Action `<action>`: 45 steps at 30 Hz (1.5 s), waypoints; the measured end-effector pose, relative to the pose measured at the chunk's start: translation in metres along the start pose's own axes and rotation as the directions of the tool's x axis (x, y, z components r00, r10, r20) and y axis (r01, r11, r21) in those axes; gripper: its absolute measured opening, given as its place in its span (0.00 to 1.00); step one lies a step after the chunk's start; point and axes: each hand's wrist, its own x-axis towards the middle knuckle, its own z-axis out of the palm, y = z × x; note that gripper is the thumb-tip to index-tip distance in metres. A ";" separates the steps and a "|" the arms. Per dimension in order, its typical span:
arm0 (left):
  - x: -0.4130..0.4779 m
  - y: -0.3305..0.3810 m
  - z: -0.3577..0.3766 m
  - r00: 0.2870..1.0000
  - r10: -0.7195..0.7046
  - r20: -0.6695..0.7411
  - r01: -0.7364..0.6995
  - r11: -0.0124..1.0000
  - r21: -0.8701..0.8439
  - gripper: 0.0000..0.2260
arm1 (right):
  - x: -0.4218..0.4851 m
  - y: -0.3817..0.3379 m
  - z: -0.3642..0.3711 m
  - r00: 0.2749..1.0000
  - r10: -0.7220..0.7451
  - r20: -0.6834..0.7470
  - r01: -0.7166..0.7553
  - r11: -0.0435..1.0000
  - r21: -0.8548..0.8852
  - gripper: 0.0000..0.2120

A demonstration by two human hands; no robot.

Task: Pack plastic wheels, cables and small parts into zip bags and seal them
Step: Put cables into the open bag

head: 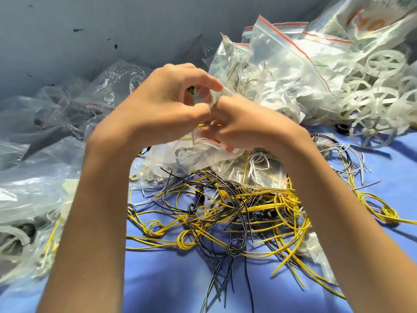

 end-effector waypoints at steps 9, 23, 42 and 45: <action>-0.001 0.004 -0.001 0.997 0.008 -0.078 -0.013 0.998 -0.054 0.20 | -0.009 -0.009 -0.004 0.949 -0.080 0.306 0.053 0.994 0.095 0.13; -0.009 -0.040 -0.016 0.956 -0.143 0.257 0.176 0.978 -0.109 0.48 | -0.010 0.007 -0.008 0.960 -0.110 0.258 0.018 0.942 0.335 0.13; -0.010 -0.055 -0.021 0.966 -0.214 0.147 0.197 0.973 0.124 0.04 | -0.007 -0.003 -0.006 0.974 -0.221 0.055 0.173 0.874 0.453 0.25; -0.017 -0.055 -0.038 0.987 -0.129 0.092 0.105 0.967 0.231 0.09 | -0.003 -0.008 -0.001 0.968 -0.247 0.041 0.214 0.901 0.377 0.09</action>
